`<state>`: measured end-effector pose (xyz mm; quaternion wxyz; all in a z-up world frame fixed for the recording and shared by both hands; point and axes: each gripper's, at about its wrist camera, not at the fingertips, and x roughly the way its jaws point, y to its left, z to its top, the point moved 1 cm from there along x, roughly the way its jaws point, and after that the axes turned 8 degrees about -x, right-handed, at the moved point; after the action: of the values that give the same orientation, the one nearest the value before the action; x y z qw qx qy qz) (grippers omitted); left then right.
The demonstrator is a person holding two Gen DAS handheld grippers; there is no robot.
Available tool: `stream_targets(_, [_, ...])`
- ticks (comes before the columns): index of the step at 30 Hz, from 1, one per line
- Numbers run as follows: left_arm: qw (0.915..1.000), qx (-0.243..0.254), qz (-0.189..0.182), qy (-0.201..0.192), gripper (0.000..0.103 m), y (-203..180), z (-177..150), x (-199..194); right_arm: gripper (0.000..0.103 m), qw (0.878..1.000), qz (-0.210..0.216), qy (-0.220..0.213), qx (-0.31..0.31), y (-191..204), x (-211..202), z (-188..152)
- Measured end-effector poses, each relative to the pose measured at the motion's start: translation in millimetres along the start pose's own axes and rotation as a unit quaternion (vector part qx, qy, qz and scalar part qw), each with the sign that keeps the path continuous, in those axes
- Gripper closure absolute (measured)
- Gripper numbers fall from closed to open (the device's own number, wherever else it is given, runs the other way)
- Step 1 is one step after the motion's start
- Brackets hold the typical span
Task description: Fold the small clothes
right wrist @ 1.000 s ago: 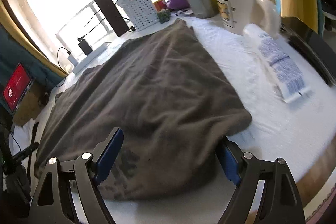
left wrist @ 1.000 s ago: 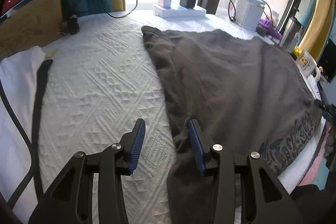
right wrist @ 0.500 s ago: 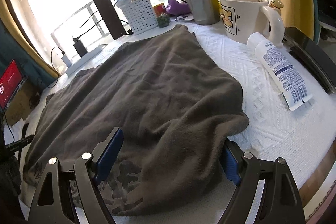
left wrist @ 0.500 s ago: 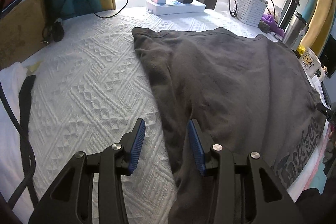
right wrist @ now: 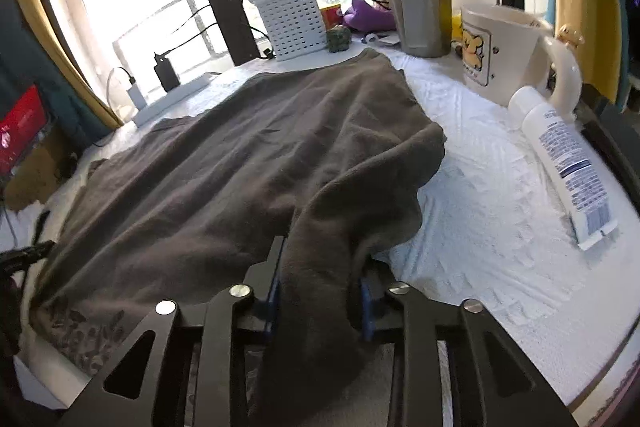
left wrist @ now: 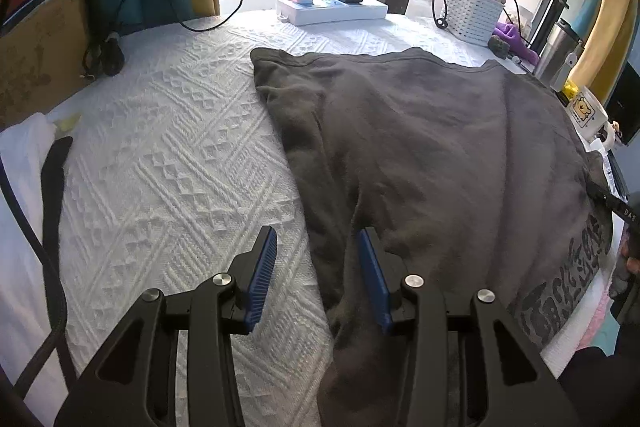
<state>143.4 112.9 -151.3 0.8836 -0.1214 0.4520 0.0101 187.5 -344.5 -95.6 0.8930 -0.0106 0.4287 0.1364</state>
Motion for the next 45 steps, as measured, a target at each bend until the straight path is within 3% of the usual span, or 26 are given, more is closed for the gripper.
stream_targets(7, [0.9997, -0.009, 0.005, -0.020, 0.061, -0.5, 7.5, -17.4, 0.078, 0.996, 0.063, -0.013, 0.060, -15.6, -6.3, 14.5])
stream_targets(16, [0.9987, -0.026, -0.007, -0.044, 0.061, 6.4, 17.0, -26.9, 0.080, 0.998, 0.038, -0.039, -0.002, 14.1, -24.1, 57.3])
stream_targets(24, [0.9975, -0.037, -0.040, -0.044, 0.061, 16.4, 13.3, -20.5, 0.081, 0.998, 0.037, -0.043, -0.042, 46.9, -19.2, 89.8])
stream_targets(33, [0.9948, -0.056, -0.062, -0.058, 0.061, 41.1, 9.9, -29.7, 0.082, 0.990, 0.070, -0.033, -0.115, 127.0, -2.2, 109.0])
stream_targets(39, [0.9937, -0.057, -0.073, -0.064, 0.061, 52.0, 5.5, -34.5, 0.083, 0.981, 0.122, -0.012, -0.151, 185.9, 16.6, 107.5])
stream_targets(45, [0.9924, -0.063, -0.076, -0.074, 0.061, 62.8, 0.0, -44.1, 0.083, 0.961, 0.178, 0.018, -0.211, 254.2, 28.1, 89.5])
